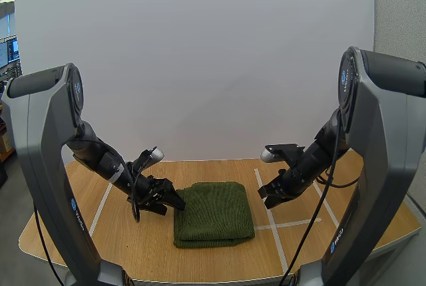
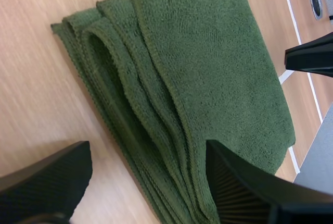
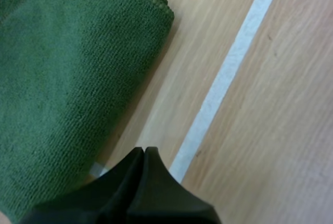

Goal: Fold the towel

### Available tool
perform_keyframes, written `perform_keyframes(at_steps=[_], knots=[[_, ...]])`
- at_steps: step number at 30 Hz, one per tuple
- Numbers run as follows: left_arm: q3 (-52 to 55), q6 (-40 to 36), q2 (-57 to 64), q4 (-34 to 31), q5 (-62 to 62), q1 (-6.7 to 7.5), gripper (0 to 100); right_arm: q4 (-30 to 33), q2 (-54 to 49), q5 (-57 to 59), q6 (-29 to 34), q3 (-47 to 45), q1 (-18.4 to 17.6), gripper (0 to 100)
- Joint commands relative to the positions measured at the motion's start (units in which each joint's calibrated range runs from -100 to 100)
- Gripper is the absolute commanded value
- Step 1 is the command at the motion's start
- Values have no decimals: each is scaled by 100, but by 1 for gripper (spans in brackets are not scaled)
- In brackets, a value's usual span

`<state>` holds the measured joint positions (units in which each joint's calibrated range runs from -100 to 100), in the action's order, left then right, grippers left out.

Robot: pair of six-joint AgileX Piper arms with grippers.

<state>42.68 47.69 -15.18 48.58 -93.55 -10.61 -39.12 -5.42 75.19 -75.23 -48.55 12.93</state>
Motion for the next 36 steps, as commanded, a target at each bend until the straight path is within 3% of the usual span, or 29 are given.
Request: perform_keyframes(at_steps=[1,36], knots=[[-116,184,-338,371,-148,-8,100,-482,483,-107,-342,-30,13,0],[-116,241,-576,538,-39,1,100,-1047,908,-261,-596,-30,-293,0]])
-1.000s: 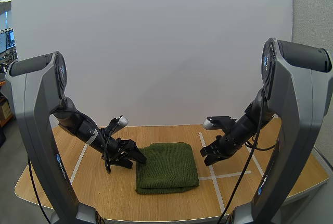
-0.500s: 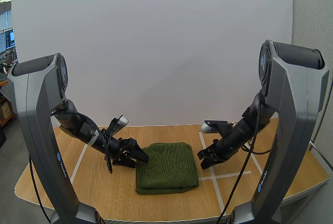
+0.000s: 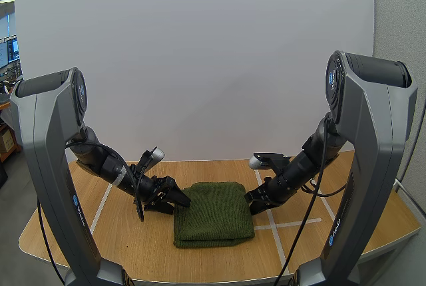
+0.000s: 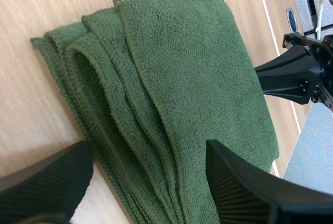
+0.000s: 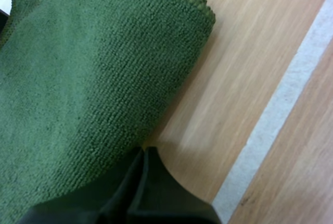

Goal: Fold the towel

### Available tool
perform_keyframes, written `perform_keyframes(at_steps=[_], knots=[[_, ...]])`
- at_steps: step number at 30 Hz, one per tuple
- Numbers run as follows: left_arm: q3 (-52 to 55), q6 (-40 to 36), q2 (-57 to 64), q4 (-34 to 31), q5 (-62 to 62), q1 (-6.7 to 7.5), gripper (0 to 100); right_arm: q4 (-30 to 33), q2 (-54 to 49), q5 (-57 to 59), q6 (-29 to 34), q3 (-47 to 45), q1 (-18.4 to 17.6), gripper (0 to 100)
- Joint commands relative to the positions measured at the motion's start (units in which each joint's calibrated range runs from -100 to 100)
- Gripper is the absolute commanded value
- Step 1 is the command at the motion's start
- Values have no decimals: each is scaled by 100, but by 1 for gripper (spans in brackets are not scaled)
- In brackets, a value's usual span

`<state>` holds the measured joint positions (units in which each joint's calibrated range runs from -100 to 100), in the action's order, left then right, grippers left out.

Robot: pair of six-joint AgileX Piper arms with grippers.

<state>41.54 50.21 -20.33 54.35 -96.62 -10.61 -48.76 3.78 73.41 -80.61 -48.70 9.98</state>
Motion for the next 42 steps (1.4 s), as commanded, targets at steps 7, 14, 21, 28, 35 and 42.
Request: perform_keyframes(at_steps=[7,14,21,28,35,42], knots=[[-1,-11,-62,-40,268,1,100,-137,15,-100,-58,-16,-65,0],[-1,-11,-62,-124,268,1,100,-151,289,-434,-58,-16,-102,0],[-1,-11,-62,-124,268,1,100,-151,265,-434,-58,-16,-102,0],[-1,-107,-62,-163,574,227,100,-151,265,-434,-67,-16,-102,0],[-1,-154,-62,-118,1113,528,100,-151,265,-418,-62,-16,-102,0],[-150,-161,-62,-43,1070,821,100,-151,265,-418,-62,-16,-102,0]])
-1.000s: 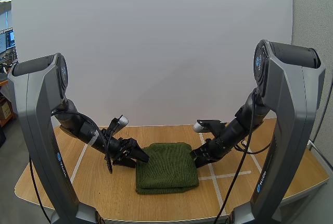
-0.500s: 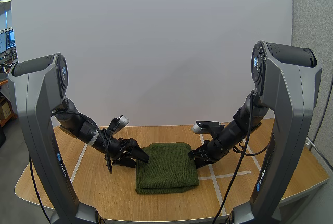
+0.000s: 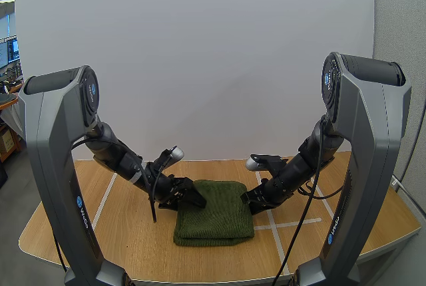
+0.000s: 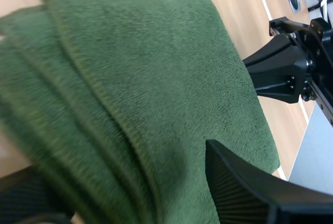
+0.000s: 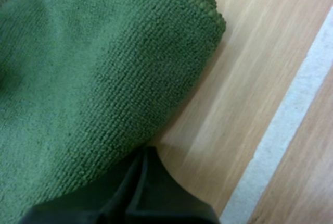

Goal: Fold the towel

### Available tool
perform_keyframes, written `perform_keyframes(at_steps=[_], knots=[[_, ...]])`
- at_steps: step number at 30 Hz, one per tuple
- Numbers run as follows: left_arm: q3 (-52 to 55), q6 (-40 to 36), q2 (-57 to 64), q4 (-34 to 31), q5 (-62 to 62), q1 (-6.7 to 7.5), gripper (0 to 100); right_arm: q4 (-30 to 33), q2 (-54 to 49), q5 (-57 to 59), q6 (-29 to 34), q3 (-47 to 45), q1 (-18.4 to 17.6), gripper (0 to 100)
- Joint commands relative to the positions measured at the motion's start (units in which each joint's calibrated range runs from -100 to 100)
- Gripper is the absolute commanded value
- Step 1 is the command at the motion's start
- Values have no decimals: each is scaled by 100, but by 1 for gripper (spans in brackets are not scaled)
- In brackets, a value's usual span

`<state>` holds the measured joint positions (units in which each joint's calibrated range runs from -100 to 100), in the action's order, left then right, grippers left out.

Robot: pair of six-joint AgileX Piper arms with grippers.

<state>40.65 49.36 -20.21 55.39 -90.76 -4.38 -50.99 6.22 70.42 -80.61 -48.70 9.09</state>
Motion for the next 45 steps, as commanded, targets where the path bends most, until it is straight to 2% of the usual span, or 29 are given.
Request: perform_keyframes(at_steps=[1,5,6,7,8,9,10,15,19,29,39,45], knots=[[-86,-76,-73,-135,483,226,100,73,21,-119,-62,-16,-13,0],[-158,-76,-73,-121,483,264,100,73,21,-119,-62,-16,-13,0],[-158,-76,-73,-98,483,264,95,73,21,-119,-62,-16,-13,0],[-158,-76,-73,-75,483,255,73,73,21,-119,-62,-16,-13,0],[-158,-76,-73,-75,483,255,43,73,21,-119,-62,-16,-13,0],[-158,-76,-73,-75,483,255,24,73,21,-119,-62,-16,-13,0],[-158,-64,-73,-75,332,255,0,73,21,-119,-62,-16,-13,0],[-289,-73,-31,-245,-229,225,0,73,21,-119,-62,-16,-13,0],[-394,-181,248,-273,-662,56,0,115,-141,-102,-27,-16,-13,0],[-1046,-448,1113,-644,-924,-617,0,459,-1048,216,161,-16,-13,0],[-1891,-645,1468,-1844,-924,-1229,0,519,-1279,335,201,-16,-13,0],[-2359,-403,1468,-2143,-924,-1604,0,541,-1329,677,224,-16,-13,0]])
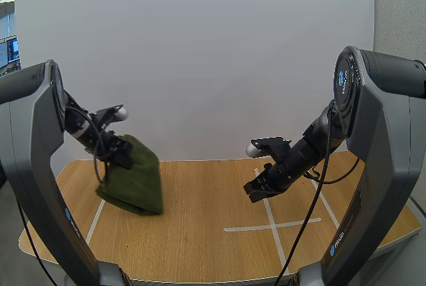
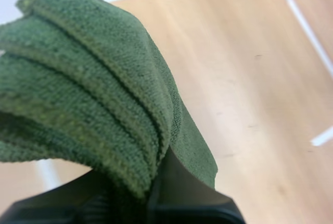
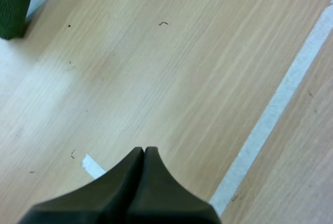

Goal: Fold the towel

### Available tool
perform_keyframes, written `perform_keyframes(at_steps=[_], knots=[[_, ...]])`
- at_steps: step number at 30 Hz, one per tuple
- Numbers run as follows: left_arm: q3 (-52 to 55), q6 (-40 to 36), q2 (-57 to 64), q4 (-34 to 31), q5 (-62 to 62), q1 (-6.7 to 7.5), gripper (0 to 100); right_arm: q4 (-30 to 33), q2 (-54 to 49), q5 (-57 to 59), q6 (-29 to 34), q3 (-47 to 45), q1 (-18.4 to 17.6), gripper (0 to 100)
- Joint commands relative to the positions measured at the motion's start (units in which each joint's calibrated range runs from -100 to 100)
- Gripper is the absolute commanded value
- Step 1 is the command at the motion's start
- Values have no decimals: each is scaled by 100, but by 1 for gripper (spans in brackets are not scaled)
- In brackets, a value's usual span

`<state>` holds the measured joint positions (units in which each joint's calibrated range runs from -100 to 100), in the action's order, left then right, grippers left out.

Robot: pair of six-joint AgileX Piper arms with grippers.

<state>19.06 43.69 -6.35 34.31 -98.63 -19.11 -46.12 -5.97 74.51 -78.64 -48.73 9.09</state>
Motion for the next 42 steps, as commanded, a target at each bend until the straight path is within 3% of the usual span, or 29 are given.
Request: perform_keyframes(at_steps=[1,6,9,27,42], knots=[[-274,234,81,-35,-137,-207,0,65,-110,268,35,-13,-13,0],[-738,313,9,-55,-137,-545,0,91,-110,385,72,-13,-13,0],[-1033,390,-129,-220,-137,-640,0,91,-110,403,72,-13,-13,0],[-2401,640,-1726,-995,-137,-640,0,114,-110,446,255,-13,-13,0],[-3541,879,-2710,-1403,-137,-640,0,490,-110,452,567,-13,-13,0]])
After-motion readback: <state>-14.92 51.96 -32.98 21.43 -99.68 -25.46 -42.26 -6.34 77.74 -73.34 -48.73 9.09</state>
